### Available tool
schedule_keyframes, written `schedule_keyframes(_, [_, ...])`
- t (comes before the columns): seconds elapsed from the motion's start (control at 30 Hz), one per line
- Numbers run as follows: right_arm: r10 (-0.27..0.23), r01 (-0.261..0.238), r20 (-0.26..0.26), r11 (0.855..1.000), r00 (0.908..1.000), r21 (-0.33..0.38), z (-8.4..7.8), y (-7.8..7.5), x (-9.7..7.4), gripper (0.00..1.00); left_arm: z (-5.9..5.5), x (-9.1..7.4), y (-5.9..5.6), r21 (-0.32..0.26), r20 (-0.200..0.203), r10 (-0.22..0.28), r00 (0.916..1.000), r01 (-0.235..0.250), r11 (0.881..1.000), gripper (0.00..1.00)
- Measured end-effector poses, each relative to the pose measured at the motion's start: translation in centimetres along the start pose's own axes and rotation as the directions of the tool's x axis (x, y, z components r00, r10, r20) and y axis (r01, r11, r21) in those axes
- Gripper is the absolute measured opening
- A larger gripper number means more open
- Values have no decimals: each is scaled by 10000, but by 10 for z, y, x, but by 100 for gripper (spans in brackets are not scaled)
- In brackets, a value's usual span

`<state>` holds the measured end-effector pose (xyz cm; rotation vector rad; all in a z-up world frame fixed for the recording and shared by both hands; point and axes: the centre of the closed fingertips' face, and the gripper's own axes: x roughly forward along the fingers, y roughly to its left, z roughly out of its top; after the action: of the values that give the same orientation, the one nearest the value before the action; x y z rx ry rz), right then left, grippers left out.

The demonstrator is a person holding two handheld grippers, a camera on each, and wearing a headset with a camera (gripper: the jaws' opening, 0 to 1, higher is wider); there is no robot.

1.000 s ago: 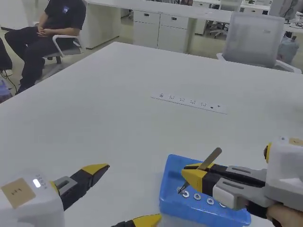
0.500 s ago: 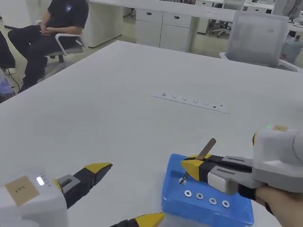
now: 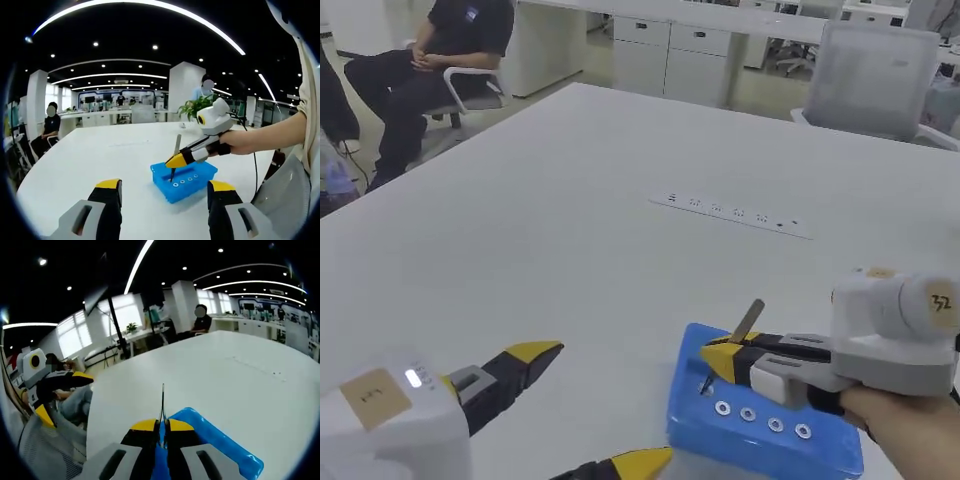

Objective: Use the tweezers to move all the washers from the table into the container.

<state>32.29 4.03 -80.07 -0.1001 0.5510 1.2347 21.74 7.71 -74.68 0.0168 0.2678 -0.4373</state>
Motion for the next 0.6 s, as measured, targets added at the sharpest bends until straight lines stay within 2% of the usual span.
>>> schedule_keyframes(0.6, [137, -147, -452, 9997, 9989, -217, -20, -5, 17, 3, -1, 0, 1, -24, -36, -5, 10000, 5, 10000, 69])
